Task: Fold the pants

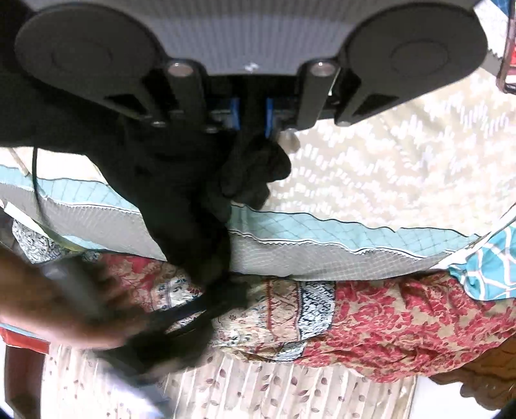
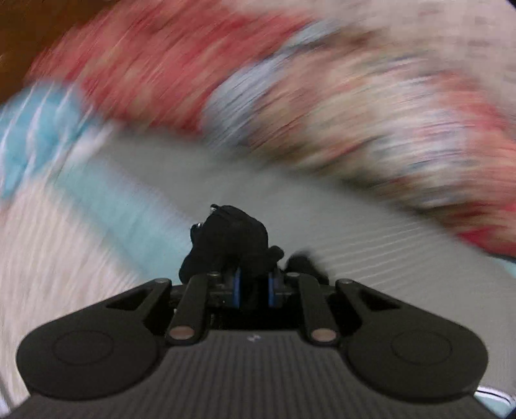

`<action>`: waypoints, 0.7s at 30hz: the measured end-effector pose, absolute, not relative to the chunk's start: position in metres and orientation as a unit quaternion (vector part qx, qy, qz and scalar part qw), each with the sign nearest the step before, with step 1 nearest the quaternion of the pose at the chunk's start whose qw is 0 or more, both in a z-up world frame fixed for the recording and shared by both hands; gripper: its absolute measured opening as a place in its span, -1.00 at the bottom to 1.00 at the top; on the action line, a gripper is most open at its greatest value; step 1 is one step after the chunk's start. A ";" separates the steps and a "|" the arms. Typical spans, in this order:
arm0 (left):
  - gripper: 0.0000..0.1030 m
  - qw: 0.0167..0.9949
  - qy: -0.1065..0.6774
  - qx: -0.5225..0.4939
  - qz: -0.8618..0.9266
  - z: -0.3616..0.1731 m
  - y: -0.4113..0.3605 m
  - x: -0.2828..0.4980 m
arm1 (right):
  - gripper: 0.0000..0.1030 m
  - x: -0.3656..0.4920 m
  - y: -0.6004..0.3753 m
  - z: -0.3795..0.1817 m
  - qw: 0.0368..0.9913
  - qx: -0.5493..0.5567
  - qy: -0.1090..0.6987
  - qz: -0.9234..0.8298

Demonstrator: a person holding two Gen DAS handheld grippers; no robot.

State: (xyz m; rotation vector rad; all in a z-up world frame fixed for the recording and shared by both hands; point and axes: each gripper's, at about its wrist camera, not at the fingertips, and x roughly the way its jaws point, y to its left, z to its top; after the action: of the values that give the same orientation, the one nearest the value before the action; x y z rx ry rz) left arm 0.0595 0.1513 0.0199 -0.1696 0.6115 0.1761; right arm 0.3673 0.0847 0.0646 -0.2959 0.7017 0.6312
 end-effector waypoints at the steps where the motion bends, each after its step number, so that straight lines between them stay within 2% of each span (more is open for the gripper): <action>1: -0.24 0.945 0.304 -0.084 0.088 0.023 0.153 0.061 | -0.66 0.380 0.056 0.086 0.901 -0.112 0.321 0.271; 2: 0.30 0.945 0.304 -0.084 0.091 0.028 0.156 0.061 | -0.66 0.388 0.028 0.100 0.914 -0.087 0.310 0.246; 3: 0.51 0.947 0.294 -0.084 0.096 0.033 0.162 0.062 | -0.66 0.395 -0.001 0.115 0.925 -0.064 0.298 0.225; 4: 0.81 0.951 0.281 -0.087 0.098 0.038 0.169 0.062 | -0.66 0.399 -0.033 0.129 0.937 -0.048 0.284 0.199; 5: 0.95 0.953 0.272 -0.096 0.094 0.043 0.179 0.065 | -0.66 0.400 -0.066 0.142 0.947 -0.034 0.269 0.170; 9: 0.94 0.940 0.278 -0.184 0.077 0.046 0.217 0.094 | -0.67 0.390 -0.180 0.162 0.970 0.024 0.230 0.068; 11: 0.87 0.928 0.308 -0.200 0.067 0.037 0.220 0.120 | -0.67 0.381 -0.231 0.160 0.973 0.057 0.224 0.024; 13: 0.81 0.919 0.351 -0.173 0.043 0.024 0.206 0.150 | -0.67 0.373 -0.274 0.153 0.968 0.085 0.235 -0.008; 15: 0.59 0.908 0.394 -0.139 0.016 0.009 0.188 0.179 | -0.67 0.367 -0.305 0.141 0.962 0.107 0.250 -0.034; 16: 0.28 0.903 0.412 -0.121 0.002 0.003 0.175 0.188 | -0.67 0.363 -0.321 0.134 0.957 0.122 0.259 -0.044; 17: -0.12 0.905 0.415 -0.093 0.004 0.000 0.162 0.192 | -0.67 0.356 -0.336 0.130 0.953 0.138 0.266 -0.050; 18: -0.12 0.906 0.420 -0.057 0.006 0.000 0.148 0.194 | -0.67 0.352 -0.345 0.123 0.949 0.153 0.272 -0.052; 21: -0.45 0.919 0.392 -0.038 0.023 0.017 0.132 0.180 | -0.67 0.336 -0.377 0.107 0.934 0.206 0.287 -0.054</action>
State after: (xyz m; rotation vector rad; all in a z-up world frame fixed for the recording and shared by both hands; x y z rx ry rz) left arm 0.1802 0.1322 0.0167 -0.0783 0.8050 0.0463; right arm 0.3365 -0.3769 0.1069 0.4214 0.5865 -0.1099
